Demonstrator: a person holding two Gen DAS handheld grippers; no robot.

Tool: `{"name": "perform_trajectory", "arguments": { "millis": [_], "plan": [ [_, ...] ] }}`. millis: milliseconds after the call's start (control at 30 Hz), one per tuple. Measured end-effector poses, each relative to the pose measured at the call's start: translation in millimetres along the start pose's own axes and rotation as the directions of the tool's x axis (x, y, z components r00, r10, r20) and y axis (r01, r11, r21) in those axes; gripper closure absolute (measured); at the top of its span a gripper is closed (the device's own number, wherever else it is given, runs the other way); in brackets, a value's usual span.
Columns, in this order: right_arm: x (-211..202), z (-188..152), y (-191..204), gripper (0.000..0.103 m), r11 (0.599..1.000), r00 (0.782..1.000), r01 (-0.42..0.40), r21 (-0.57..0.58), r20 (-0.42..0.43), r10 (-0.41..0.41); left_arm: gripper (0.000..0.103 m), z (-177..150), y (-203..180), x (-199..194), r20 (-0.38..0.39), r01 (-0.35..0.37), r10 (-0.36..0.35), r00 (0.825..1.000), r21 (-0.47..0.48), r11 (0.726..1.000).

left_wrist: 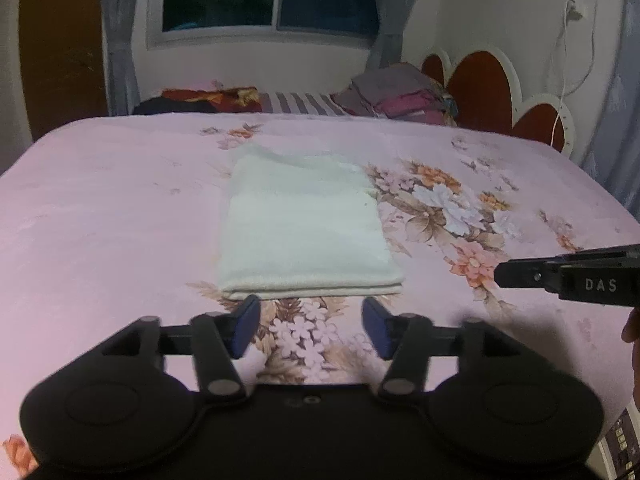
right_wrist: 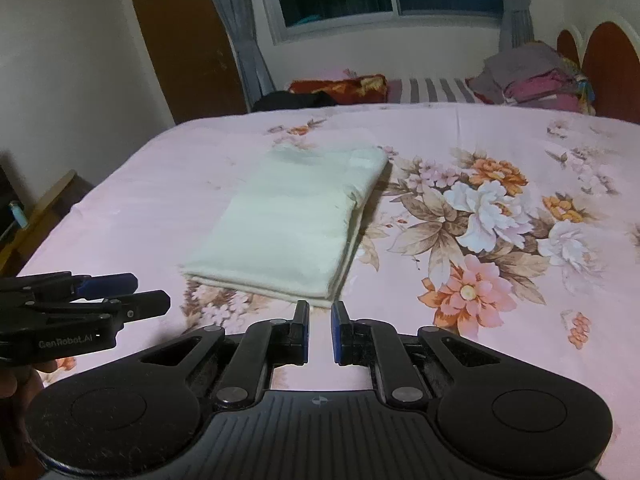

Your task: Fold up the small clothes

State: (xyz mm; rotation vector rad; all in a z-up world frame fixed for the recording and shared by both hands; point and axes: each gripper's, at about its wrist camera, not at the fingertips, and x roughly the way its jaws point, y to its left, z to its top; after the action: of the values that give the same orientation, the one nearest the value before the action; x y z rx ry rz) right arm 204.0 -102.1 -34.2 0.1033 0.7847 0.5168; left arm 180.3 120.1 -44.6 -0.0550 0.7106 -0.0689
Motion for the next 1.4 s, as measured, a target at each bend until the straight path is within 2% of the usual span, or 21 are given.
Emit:
{"name": "perform_trajectory", "arguments": {
  "millis": [33,67,100,133,167,233,300,400,533,800,1033,1400],
  "plan": [
    [-7.3,-2.9,2.3,0.092,1.000,1.000,-0.001,-0.003,0.006,0.001,0.027,-2.2,-2.2,-7.0,0.014,-0.011,0.011,1.000,-0.003,1.000],
    [-13.3,-5.6,3.8,0.092,1.000,1.000,0.001,-0.007,0.012,-0.001,0.004,-4.7,-4.4,-14.5,0.035,-0.028,0.028,0.999,-0.009,1.000],
    [-19.6,-9.1,7.2,0.083,1.000,1.000,0.022,-0.016,0.018,-0.022,0.001,-7.5,-6.8,-23.1,0.064,-0.057,0.058,0.996,-0.017,0.998],
    [-23.4,-12.5,9.7,0.059,0.998,0.998,0.052,-0.020,0.022,-0.051,0.000,-10.2,-8.1,-30.8,0.094,-0.081,0.082,0.992,-0.023,0.996],
    [-28.9,-16.9,12.8,0.000,0.996,0.995,0.093,-0.016,0.031,-0.092,0.000,-12.3,-9.5,-37.2,0.102,-0.091,0.094,0.990,-0.028,0.995],
    [-40.1,-27.3,15.9,0.000,0.993,0.989,0.111,-0.028,0.100,-0.107,0.000,-15.4,-9.8,-47.9,0.086,-0.097,0.100,0.991,-0.044,0.994],
    [-43.0,-34.0,19.7,0.000,0.990,0.989,0.133,-0.037,0.073,-0.130,0.000,-20.3,-10.5,-59.5,0.081,-0.107,0.111,0.990,-0.053,0.993],
    [-54.0,-42.8,24.2,0.000,0.993,0.992,0.115,-0.017,0.063,-0.114,0.000,-25.8,-13.9,-77.2,0.089,-0.131,0.134,0.987,-0.038,0.991],
    [-72.0,-49.7,36.6,0.000,0.993,0.991,0.115,-0.012,0.062,-0.115,0.000,-30.7,-18.6,-104.1,0.107,-0.116,0.120,0.987,-0.040,0.992],
    [-119.9,-53.6,61.0,0.000,0.993,0.986,0.115,-0.018,0.127,-0.112,0.000,-32.1,-32.7,-140.5,0.164,-0.120,0.123,0.979,-0.028,0.992],
    [-146.1,-49.9,62.3,0.000,0.992,0.978,0.128,-0.018,0.170,-0.124,0.000,-31.8,-38.6,-153.2,0.196,-0.107,0.112,0.974,-0.035,0.994],
    [-153.0,-52.2,64.3,0.000,0.990,0.977,0.139,-0.034,0.170,-0.131,0.000,-33.2,-40.6,-156.3,0.205,-0.107,0.111,0.972,-0.027,0.994]
  ]
}}
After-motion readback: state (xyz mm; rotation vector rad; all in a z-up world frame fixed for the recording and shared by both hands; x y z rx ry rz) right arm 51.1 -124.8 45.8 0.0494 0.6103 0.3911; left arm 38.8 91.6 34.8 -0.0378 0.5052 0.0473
